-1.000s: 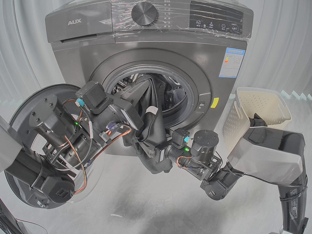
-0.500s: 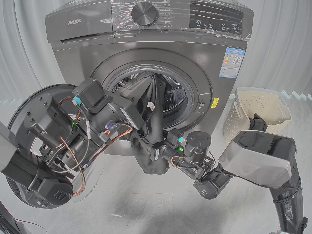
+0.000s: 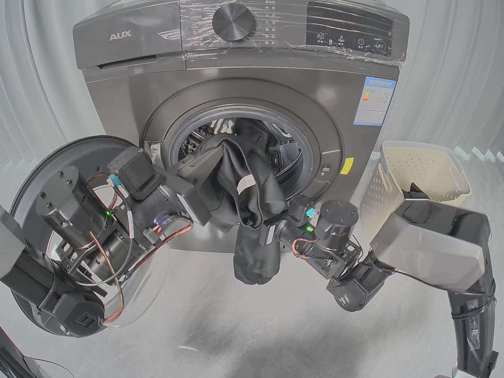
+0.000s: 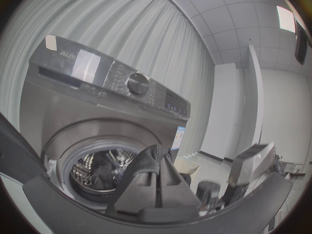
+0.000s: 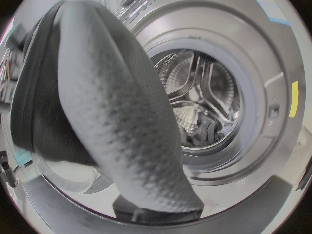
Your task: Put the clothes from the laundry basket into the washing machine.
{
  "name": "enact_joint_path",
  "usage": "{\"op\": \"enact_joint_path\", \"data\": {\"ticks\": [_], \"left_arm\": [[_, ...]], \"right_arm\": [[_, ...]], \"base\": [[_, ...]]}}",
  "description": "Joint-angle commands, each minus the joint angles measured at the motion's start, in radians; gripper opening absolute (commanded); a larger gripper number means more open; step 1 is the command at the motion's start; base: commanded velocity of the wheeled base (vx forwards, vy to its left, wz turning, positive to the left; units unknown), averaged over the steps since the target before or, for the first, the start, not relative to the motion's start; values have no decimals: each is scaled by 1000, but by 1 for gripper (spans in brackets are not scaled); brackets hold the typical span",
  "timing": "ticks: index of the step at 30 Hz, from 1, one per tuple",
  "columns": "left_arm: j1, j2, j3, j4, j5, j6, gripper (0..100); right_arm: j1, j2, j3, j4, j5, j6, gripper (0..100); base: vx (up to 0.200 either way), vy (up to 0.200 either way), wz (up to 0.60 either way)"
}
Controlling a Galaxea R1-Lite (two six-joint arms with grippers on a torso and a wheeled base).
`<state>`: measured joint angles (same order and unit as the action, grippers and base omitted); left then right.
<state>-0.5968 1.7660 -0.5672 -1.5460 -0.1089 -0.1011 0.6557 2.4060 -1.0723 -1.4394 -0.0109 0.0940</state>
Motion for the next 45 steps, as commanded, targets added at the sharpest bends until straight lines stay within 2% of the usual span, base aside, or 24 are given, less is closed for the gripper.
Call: {"op": "enact_joint_path", "data": {"ticks": [1, 3, 8, 10, 14, 17, 21, 22, 34, 40, 45], "left_arm": [[45, 27, 102, 0, -34, 7, 0], [46, 47, 139, 0, -63, 9, 0], [57, 102, 201, -3, -78, 27, 0], [57, 127, 231, -3, -83, 50, 0], [51, 136, 274, -3, -107, 67, 0], [46, 164, 354, -5, -129, 101, 0], [55, 181, 365, -6, -129, 109, 0], [57, 181, 365, -6, -129, 109, 100], [49, 167, 440, -6, -146, 113, 100], [55, 162, 412, -6, -146, 112, 100], [58, 167, 331, -6, -137, 98, 100]], "right_arm": [[-59, -116, 32, 10, -8, 0, 0], [-59, -136, 32, 14, -8, 0, 0], [-50, -154, 32, 22, -9, 1, 0], [-45, -154, 32, 23, -9, 1, 0], [-42, -154, 31, 23, -9, 1, 0], [-38, -151, 31, 23, -11, 1, 0], [-33, -151, 25, 23, -11, 1, 0], [-33, -153, 23, 23, -11, 1, 0], [-48, -172, 31, 22, -9, 1, 0], [-36, -171, 31, 22, -9, 1, 0], [-16, -172, 45, 17, -9, 6, 0]], "base": [[0, 0, 0], [0, 0, 0], [0, 0, 0], [0, 0, 0], [0, 0, 0], [0, 0, 0], [0, 0, 0], [0, 0, 0], [0, 0, 0], [0, 0, 0], [0, 0, 0]]}}
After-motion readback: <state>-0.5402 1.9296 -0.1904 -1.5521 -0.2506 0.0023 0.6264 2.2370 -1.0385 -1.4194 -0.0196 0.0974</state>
